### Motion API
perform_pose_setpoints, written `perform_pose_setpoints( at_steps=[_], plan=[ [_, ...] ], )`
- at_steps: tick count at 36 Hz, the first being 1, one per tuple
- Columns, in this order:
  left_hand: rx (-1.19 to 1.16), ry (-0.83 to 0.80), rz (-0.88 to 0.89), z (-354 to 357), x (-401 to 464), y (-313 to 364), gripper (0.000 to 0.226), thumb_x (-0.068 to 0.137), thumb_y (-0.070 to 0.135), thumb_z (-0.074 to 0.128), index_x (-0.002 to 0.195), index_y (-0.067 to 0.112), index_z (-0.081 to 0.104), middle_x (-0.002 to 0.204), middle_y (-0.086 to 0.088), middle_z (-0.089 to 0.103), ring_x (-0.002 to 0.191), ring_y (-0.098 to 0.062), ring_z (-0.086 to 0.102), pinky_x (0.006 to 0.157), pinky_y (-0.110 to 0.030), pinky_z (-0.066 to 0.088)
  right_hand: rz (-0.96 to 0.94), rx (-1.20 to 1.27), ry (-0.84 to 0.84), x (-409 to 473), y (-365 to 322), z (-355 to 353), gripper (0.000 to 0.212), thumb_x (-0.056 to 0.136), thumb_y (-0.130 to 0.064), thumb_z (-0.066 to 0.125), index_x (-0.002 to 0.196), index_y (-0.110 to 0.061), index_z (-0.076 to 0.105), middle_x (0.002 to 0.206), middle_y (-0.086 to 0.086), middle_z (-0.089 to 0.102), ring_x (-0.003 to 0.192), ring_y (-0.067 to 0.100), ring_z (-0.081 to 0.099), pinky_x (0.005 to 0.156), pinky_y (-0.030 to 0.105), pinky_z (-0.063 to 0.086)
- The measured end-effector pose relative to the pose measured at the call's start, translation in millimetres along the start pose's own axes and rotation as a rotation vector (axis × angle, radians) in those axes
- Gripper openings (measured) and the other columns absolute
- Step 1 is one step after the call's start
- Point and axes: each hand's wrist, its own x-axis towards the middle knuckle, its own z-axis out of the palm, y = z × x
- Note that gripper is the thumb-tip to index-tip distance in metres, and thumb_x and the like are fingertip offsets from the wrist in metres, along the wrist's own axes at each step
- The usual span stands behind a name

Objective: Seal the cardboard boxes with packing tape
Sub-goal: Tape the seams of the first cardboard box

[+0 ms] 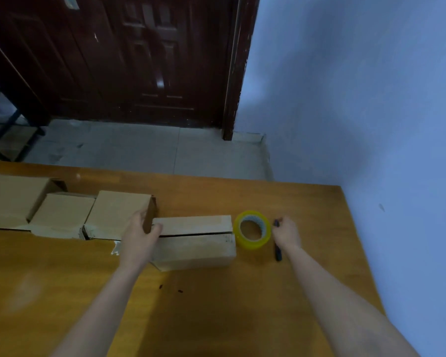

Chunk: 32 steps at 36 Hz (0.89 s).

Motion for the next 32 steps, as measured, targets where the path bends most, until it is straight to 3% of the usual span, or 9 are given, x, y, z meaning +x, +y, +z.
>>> perform_pose_setpoints(
  at_steps=[2, 5, 8, 11, 16, 20, 26, 29, 32],
  plan=[
    [0.024, 0.061, 0.049, -1.5, -4.1, 6.0, 0.053, 0.093, 0.027, 0.058, 0.141, 0.011, 0.04, 0.139, -0.007, 0.046, 0.13, -0.024, 0.04, 0.104, -0.045, 0.04, -0.127, -0.157, -0.054, -1.6, 9.8, 6.5, 0.03, 0.088, -0.013, 0.049, 0.119, -0.013, 0.052, 0.13, 0.012, 0.044, 0.116, 0.031, 0.042, 0.09, 0.04, 0.042],
    [0.063, 0.125, 0.13, -0.9, -11.0, 18.0, 0.05, 0.093, 0.021, 0.057, 0.138, 0.007, 0.041, 0.135, -0.009, 0.047, 0.13, -0.023, 0.035, 0.104, -0.039, 0.035, -0.315, -0.457, -0.148, -10.4, 12.5, 18.2, 0.048, 0.085, -0.02, 0.053, 0.132, -0.022, 0.045, 0.143, 0.008, 0.028, 0.135, 0.031, 0.022, 0.11, 0.046, 0.022],
    [0.073, 0.142, 0.194, 2.1, -18.9, 30.7, 0.048, 0.093, 0.017, 0.057, 0.137, 0.004, 0.042, 0.132, -0.009, 0.048, 0.129, -0.022, 0.035, 0.103, -0.035, 0.033, -0.504, -0.687, -0.125, -14.6, 11.4, 31.2, 0.048, 0.087, -0.032, 0.054, 0.132, -0.021, 0.042, 0.151, 0.008, 0.018, 0.142, 0.03, 0.008, 0.115, 0.053, -0.002],
    [0.091, 0.147, 0.262, 5.9, -25.5, 40.5, 0.048, 0.091, 0.015, 0.058, 0.135, 0.003, 0.044, 0.129, -0.01, 0.049, 0.125, -0.023, 0.038, 0.104, -0.039, 0.037, -0.605, -0.776, -0.122, -13.4, 7.8, 42.0, 0.047, 0.09, -0.044, 0.054, 0.129, -0.02, 0.045, 0.154, 0.006, 0.015, 0.144, 0.029, 0.004, 0.113, 0.059, -0.011],
    [0.12, 0.145, 0.347, 13.1, -37.6, 53.5, 0.047, 0.089, 0.011, 0.061, 0.133, 0.002, 0.046, 0.127, -0.011, 0.051, 0.124, -0.023, 0.04, 0.1, -0.03, 0.033, -0.592, -0.795, -0.153, -11.0, -4.0, 50.9, 0.042, 0.091, -0.044, 0.054, 0.125, -0.019, 0.05, 0.134, 0.004, 0.046, 0.138, 0.028, 0.026, 0.113, 0.058, -0.004],
    [0.109, 0.123, 0.397, 17.9, -47.3, 61.3, 0.046, 0.089, 0.008, 0.063, 0.132, 0.002, 0.048, 0.123, -0.011, 0.053, 0.12, -0.026, 0.045, 0.099, -0.035, 0.038, -0.621, -0.822, -0.175, -10.6, -6.2, 46.4, 0.022, 0.094, -0.029, 0.052, 0.113, -0.018, 0.056, 0.11, 0.004, 0.063, 0.109, 0.026, 0.055, 0.113, 0.051, 0.015],
    [0.04, 0.108, 0.427, 22.2, -59.2, 75.5, 0.045, 0.089, 0.008, 0.061, 0.132, 0.005, 0.047, 0.123, -0.008, 0.053, 0.119, -0.021, 0.046, 0.1, -0.035, 0.041, -0.527, -0.301, -0.175, 0.0, -7.1, 21.7, 0.042, 0.091, -0.037, 0.06, 0.127, -0.016, 0.057, 0.119, 0.005, 0.063, 0.111, 0.026, 0.057, 0.096, 0.038, 0.041],
    [-0.027, 0.102, 0.421, 27.9, -62.7, 87.8, 0.045, 0.09, 0.01, 0.061, 0.132, 0.008, 0.047, 0.124, -0.002, 0.052, 0.118, -0.012, 0.046, 0.099, -0.025, 0.038, -0.434, 0.129, -0.302, 0.7, -7.6, -3.4, 0.012, 0.089, -0.028, 0.064, 0.089, -0.017, 0.063, 0.085, 0.001, 0.062, 0.08, 0.018, 0.058, 0.067, 0.03, 0.045],
    [-0.063, 0.066, 0.425, 36.0, -66.3, 102.2, 0.042, 0.092, 0.013, 0.06, 0.132, 0.011, 0.047, 0.121, 0.005, 0.052, 0.115, -0.006, 0.045, 0.095, -0.018, 0.035, -0.407, 0.327, -0.368, -9.9, -7.1, -27.3, 0.015, 0.091, -0.023, 0.063, 0.078, -0.016, 0.059, 0.073, -0.003, 0.055, 0.067, 0.01, 0.052, 0.058, 0.023, 0.039]
  ],
)
